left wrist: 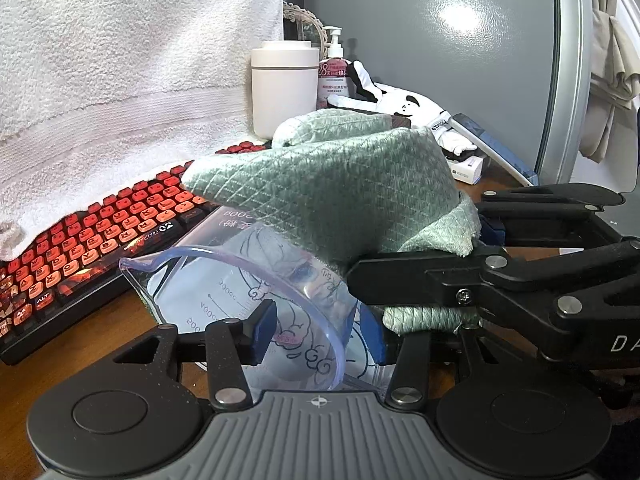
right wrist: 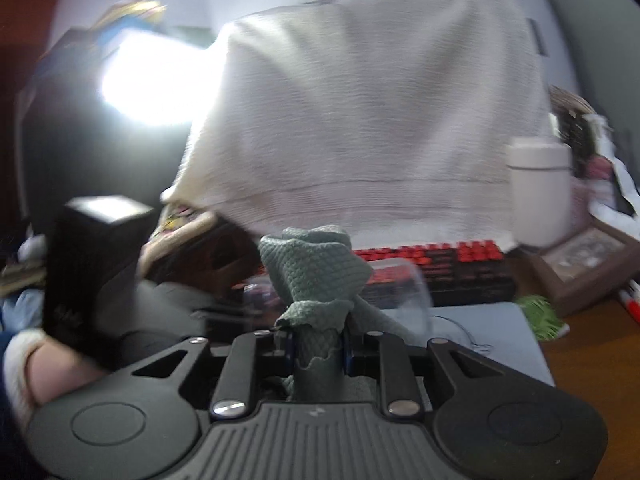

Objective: Clean container
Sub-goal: 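Keep rubbing the jug's outer wall with the cloth in the right tool, then sweep the green cloth over the jug's rim with the right tool, then rub the cloth down the jug's outer wall with the right tool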

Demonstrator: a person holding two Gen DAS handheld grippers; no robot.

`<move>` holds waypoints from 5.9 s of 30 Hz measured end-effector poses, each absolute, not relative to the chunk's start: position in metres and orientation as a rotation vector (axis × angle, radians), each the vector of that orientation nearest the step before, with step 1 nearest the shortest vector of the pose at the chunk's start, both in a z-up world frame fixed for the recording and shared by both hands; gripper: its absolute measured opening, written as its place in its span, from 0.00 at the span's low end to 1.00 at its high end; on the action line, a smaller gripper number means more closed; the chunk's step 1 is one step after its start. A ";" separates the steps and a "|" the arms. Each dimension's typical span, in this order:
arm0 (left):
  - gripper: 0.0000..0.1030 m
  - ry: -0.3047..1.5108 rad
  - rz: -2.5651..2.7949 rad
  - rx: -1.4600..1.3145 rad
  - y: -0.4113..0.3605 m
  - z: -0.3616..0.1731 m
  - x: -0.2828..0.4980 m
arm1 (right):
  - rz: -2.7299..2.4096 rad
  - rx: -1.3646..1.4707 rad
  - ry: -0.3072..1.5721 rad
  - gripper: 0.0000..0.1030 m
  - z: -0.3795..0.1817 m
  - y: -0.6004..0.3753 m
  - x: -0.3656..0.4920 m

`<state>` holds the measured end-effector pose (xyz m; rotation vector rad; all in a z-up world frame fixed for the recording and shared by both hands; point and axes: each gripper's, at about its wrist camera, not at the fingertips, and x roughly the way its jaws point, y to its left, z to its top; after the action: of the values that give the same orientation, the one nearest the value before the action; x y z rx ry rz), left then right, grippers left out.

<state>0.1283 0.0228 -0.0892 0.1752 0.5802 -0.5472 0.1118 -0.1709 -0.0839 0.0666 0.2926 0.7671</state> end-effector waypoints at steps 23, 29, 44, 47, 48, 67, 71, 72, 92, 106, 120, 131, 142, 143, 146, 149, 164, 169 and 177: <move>0.45 0.580 -0.548 0.175 0.023 -0.090 0.128 | 0.717 0.112 0.335 0.20 -0.083 -0.181 0.129; 0.45 0.580 -0.549 0.175 0.024 -0.090 0.129 | 0.780 0.121 0.339 0.20 -0.081 -0.180 0.126; 0.45 0.579 -0.548 0.176 0.025 -0.090 0.129 | 0.654 0.180 0.362 0.20 -0.081 -0.191 0.140; 0.45 0.579 -0.548 0.176 0.024 -0.090 0.129 | 0.701 0.158 0.360 0.20 -0.079 -0.183 0.134; 0.45 0.579 -0.548 0.177 0.024 -0.089 0.129 | 0.722 0.153 0.360 0.20 -0.078 -0.181 0.132; 0.45 0.579 -0.545 0.178 0.023 -0.090 0.129 | 0.648 0.253 0.395 0.19 -0.073 -0.191 0.157; 0.45 0.579 -0.544 0.178 0.023 -0.090 0.128 | 0.689 0.250 0.395 0.20 -0.071 -0.184 0.152; 0.45 0.579 -0.544 0.178 0.023 -0.090 0.128 | 0.708 0.253 0.397 0.20 -0.071 -0.182 0.151; 0.45 0.578 -0.544 0.177 0.023 -0.089 0.127 | 0.717 0.311 0.415 0.20 -0.064 -0.186 0.172; 0.45 0.578 -0.545 0.177 0.023 -0.089 0.127 | 0.834 0.216 0.386 0.20 -0.059 -0.161 0.153; 0.45 0.579 -0.544 0.177 0.024 -0.089 0.128 | 0.704 0.271 0.399 0.21 -0.060 -0.176 0.184; 0.45 0.578 -0.544 0.178 0.023 -0.090 0.127 | 0.841 0.235 0.402 0.21 -0.056 -0.151 0.166; 0.45 0.578 -0.544 0.178 0.023 -0.089 0.127 | 0.712 0.282 0.408 0.21 -0.057 -0.170 0.200; 0.45 0.579 -0.544 0.177 0.024 -0.090 0.129 | 0.710 0.279 0.407 0.21 -0.057 -0.169 0.200; 0.45 0.579 -0.545 0.175 0.024 -0.089 0.128 | 0.722 0.251 0.406 0.21 -0.057 -0.159 0.195; 0.45 0.579 -0.544 0.176 0.024 -0.089 0.128 | 0.782 0.223 0.411 0.21 -0.054 -0.147 0.185; 0.45 0.578 -0.544 0.177 0.027 -0.090 0.130 | 0.713 0.205 0.409 0.21 -0.051 -0.156 0.201; 0.45 0.578 -0.544 0.176 0.027 -0.090 0.131 | 0.715 0.209 0.421 0.21 -0.051 -0.153 0.201; 0.45 0.578 -0.544 0.180 0.028 -0.091 0.134 | 0.896 0.232 0.447 0.21 -0.052 -0.132 0.175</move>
<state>0.1343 0.0281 -0.0913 0.1798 0.5777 -0.5445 0.1753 -0.1324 -0.0522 0.2318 0.4474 0.8960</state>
